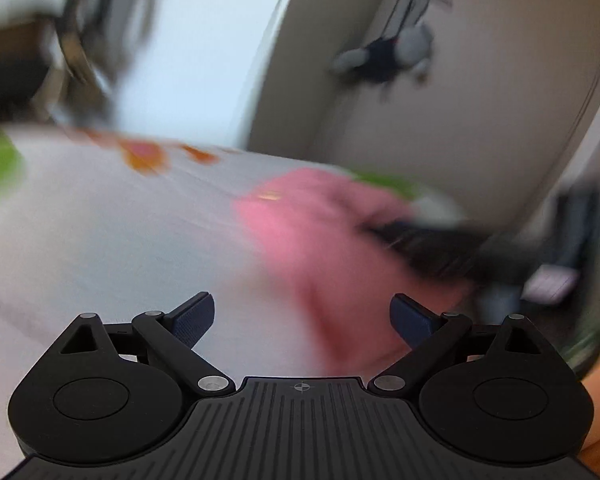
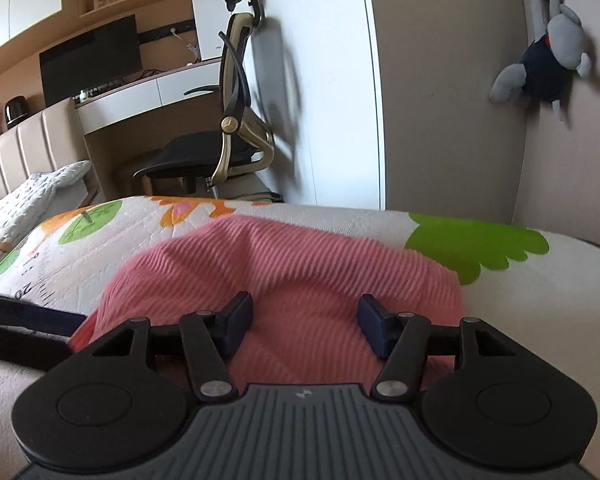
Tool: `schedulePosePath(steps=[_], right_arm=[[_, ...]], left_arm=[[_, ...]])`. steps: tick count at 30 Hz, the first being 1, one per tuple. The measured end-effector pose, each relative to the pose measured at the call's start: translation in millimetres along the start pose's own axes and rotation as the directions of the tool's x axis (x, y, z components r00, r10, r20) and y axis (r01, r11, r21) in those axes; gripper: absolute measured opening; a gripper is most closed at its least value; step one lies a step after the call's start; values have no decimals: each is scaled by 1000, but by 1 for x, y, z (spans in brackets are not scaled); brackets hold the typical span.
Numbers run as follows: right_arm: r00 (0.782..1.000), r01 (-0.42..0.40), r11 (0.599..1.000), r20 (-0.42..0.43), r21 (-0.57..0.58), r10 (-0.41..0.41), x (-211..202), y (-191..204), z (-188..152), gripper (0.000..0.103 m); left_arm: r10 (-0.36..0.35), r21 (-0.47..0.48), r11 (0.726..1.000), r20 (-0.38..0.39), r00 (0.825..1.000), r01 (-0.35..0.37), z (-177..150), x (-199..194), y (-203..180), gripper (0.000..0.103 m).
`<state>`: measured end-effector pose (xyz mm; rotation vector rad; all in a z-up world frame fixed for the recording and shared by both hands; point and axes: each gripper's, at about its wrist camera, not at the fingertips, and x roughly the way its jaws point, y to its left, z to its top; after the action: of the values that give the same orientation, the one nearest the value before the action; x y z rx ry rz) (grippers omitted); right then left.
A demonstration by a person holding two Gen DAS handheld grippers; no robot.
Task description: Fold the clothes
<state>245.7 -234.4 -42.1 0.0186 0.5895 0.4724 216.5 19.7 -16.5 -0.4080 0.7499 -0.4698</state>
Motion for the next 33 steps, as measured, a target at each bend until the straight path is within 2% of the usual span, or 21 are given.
schedulePosePath(steps=[1,2,4,7,10,13,18,22,24,27,29,31,33], right_arm=[[1000,-6,1000,-2,4,6,-1,1,-1,59],[1000,-7,1000,-6,4,7,-2,2,-2,59],[1000,-5,1000,-16,3,6,-2,4,-4,59],[1000,-5,998,-29,-55,4,0,32,-3,59],[999,-6,993,-42,-117,1,2,63,-1,58],[998,-8,984,-55,-179,-2,5,94,1,56],[990,-137,944,-75,-301,120,22,165,-1,56],[986,-167,903,-77,-396,149,29,202,-1,56],[980,-194,898,-106,-394,166,26,198,8,57],[977,-213,925,-89,-315,195,12,180,32,57],[980,-199,938,-37,-283,196,2,175,49,57],[979,-196,927,-13,-319,203,3,185,61,57],[976,-203,909,-5,-365,216,10,200,69,57]], left_arm=[[-69,-89,994,-6,998,68,2,6,7,98],[-104,-146,984,-6,995,102,3,13,12,98],[-140,-196,971,-4,990,137,3,22,16,98],[-196,-273,943,7,981,191,2,34,21,98],[-226,-307,925,24,974,223,3,26,28,98],[-207,-326,922,39,978,208,4,2,44,98],[-92,-309,945,75,993,110,-3,-60,85,98],[43,-288,958,127,991,-5,-6,-106,114,98],[121,-246,966,167,979,-77,-3,-124,115,98],[234,-178,964,214,948,-198,2,-139,108,98],[326,-118,944,213,921,-307,2,-138,102,98],[411,-61,911,192,891,-407,2,-128,97,98],[446,-19,893,165,880,-449,-4,-124,99,99]])
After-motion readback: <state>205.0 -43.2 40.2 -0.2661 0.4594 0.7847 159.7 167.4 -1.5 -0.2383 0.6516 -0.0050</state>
